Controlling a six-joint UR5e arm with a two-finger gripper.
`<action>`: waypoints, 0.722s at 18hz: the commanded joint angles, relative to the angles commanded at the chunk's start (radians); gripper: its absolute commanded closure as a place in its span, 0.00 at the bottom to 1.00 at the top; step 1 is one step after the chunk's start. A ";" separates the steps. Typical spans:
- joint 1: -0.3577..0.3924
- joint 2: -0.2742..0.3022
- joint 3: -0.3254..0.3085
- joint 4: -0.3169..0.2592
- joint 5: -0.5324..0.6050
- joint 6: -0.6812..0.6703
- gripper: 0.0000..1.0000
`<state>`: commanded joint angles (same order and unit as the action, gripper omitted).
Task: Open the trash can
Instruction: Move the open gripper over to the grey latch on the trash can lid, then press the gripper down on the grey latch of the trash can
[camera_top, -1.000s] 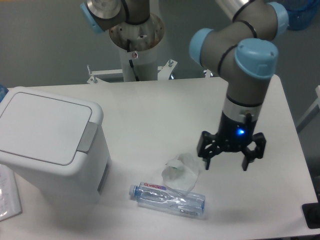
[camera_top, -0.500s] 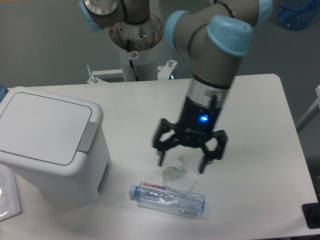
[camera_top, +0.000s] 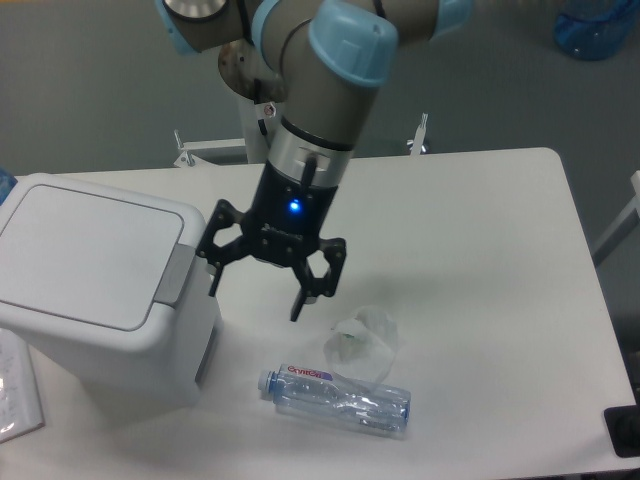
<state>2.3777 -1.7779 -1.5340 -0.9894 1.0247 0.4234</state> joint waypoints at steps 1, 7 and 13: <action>-0.008 -0.002 -0.002 -0.002 0.000 -0.002 0.00; -0.017 0.001 -0.017 -0.002 0.002 -0.002 0.00; -0.020 0.020 -0.035 -0.002 -0.002 -0.006 0.00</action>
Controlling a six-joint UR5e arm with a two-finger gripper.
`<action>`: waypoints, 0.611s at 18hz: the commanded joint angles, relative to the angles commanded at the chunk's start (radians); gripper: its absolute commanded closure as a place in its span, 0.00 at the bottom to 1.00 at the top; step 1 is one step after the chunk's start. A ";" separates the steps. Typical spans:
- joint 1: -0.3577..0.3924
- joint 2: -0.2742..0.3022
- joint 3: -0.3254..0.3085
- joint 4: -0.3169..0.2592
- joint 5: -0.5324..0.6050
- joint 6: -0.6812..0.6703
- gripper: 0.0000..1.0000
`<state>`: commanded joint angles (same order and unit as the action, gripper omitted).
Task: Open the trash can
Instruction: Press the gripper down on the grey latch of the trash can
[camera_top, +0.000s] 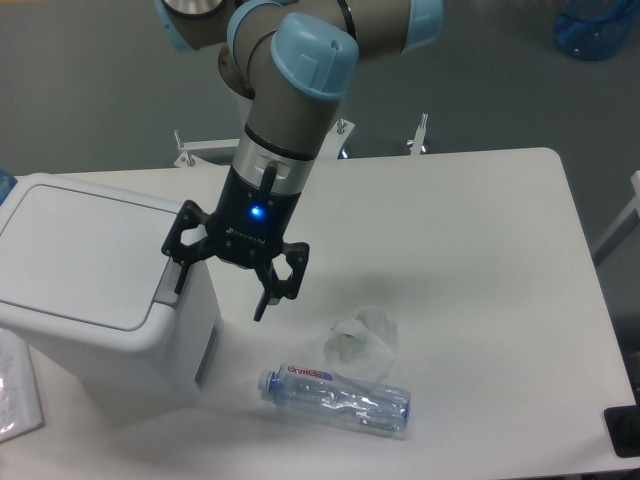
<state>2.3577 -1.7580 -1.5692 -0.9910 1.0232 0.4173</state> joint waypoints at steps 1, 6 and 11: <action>0.000 0.000 -0.005 0.000 0.000 -0.009 0.00; -0.002 0.000 -0.006 0.000 0.003 -0.012 0.00; -0.005 -0.003 -0.008 0.003 0.009 -0.014 0.00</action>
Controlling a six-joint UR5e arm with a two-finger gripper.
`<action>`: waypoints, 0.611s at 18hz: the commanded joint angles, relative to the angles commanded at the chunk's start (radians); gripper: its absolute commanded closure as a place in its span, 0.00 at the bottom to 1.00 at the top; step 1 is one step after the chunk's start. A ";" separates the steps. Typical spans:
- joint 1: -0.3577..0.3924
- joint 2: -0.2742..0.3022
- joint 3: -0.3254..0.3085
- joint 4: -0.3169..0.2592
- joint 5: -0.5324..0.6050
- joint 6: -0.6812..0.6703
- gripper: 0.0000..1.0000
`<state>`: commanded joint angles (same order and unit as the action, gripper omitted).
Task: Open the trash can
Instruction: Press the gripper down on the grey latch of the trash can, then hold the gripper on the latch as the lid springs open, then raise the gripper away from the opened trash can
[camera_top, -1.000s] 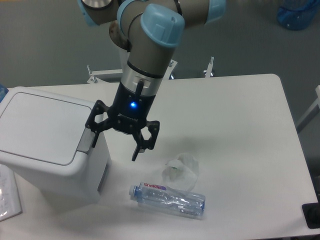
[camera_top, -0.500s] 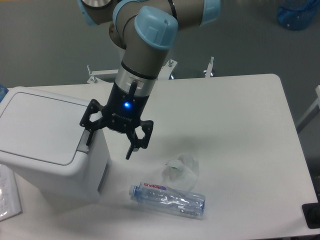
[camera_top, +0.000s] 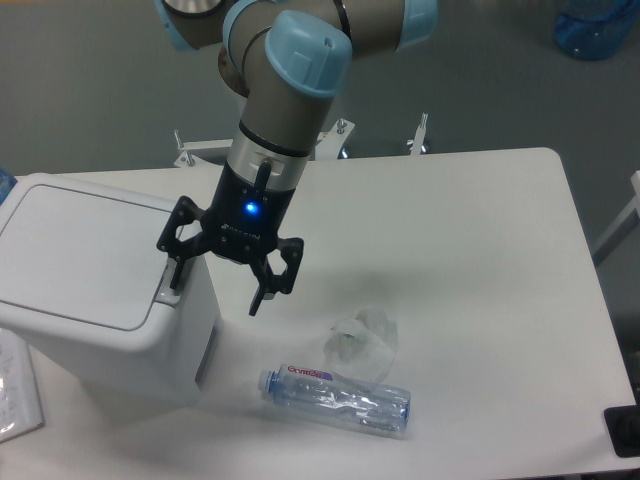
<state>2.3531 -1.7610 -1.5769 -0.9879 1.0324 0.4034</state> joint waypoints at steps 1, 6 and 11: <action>0.000 0.000 -0.003 -0.001 0.000 0.000 0.00; 0.000 0.003 -0.003 -0.002 -0.002 0.000 0.00; 0.008 0.009 0.026 -0.002 -0.005 0.002 0.00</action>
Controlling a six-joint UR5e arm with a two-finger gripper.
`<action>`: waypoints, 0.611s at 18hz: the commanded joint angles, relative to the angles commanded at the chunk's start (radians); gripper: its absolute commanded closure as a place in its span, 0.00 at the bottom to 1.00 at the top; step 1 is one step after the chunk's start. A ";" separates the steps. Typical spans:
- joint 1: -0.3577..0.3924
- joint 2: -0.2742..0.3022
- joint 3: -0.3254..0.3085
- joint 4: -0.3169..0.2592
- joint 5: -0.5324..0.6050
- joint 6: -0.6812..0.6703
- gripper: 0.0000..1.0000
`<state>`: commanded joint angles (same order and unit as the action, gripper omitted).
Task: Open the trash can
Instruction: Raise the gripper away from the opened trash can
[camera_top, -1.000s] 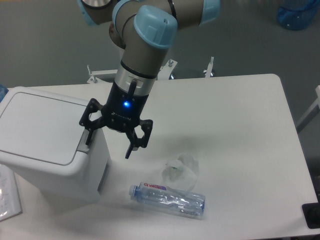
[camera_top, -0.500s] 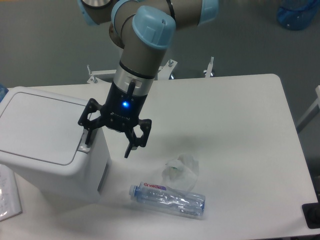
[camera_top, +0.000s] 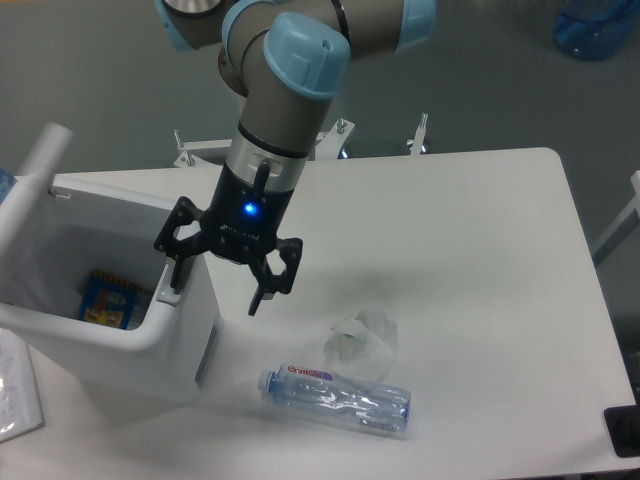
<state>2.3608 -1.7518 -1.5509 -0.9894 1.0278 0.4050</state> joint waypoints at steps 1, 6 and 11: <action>0.008 -0.002 0.008 0.000 0.000 0.005 0.00; 0.106 -0.011 0.046 0.049 0.005 0.021 0.00; 0.247 -0.092 0.046 0.106 0.034 0.113 0.00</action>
<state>2.6075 -1.8437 -1.5049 -0.8836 1.0614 0.5182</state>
